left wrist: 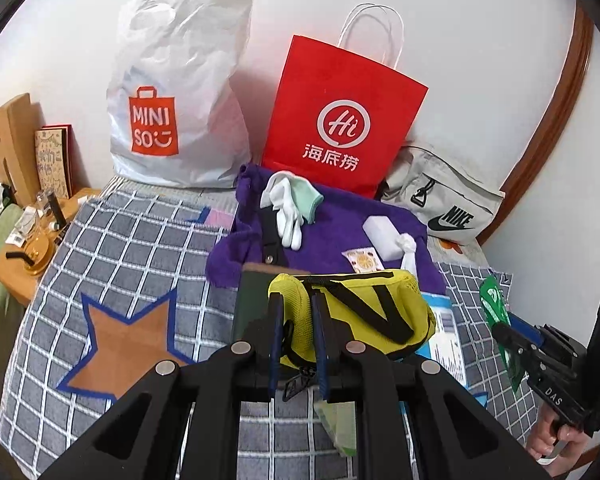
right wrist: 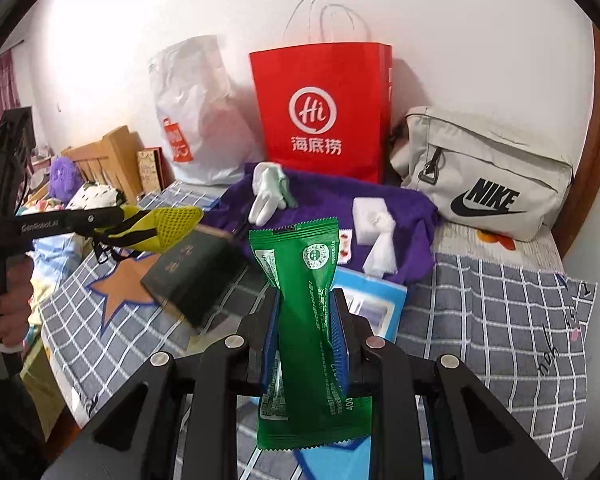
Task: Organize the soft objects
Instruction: 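Carry the yellow pouch in the left tool while the right tool carries the green packet to the purple towel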
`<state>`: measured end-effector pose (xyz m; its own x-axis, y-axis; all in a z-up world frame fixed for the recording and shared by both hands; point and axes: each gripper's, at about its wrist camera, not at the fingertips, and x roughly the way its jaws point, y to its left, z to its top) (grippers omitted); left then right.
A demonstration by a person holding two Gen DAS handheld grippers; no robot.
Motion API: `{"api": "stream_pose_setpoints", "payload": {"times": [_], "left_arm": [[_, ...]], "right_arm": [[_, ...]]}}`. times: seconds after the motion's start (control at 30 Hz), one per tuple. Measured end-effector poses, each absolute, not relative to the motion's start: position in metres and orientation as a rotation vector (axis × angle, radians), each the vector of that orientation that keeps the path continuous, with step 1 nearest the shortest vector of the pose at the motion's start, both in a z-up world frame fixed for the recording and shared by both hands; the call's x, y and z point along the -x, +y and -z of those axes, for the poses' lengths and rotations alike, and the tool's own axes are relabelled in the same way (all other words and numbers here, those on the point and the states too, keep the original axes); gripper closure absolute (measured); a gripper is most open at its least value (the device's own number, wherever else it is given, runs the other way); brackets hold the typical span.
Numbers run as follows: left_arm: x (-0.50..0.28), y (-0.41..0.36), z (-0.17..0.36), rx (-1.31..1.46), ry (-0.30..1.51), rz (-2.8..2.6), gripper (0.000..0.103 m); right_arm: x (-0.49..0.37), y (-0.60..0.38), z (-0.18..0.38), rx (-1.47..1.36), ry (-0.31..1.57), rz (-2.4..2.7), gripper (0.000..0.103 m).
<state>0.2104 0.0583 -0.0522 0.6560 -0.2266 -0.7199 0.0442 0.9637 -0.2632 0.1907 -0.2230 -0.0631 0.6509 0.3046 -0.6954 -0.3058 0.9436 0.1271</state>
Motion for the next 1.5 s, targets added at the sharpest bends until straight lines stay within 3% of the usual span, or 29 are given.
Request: {"api": "stream_pose_setpoints", "payload": {"times": [0.87, 1.5], "left_arm": [[-0.331, 0.044, 0.072, 0.181, 0.894, 0.139, 0.089], [-0.399, 0.023, 0.123, 0.141, 0.979, 0.159, 0.089]], "right_arm": [[-0.333, -0.217, 0.089, -0.028, 0.887, -0.367, 0.079], [-0.385, -0.221, 0.155, -0.023, 1.042, -0.358, 0.078]]}}
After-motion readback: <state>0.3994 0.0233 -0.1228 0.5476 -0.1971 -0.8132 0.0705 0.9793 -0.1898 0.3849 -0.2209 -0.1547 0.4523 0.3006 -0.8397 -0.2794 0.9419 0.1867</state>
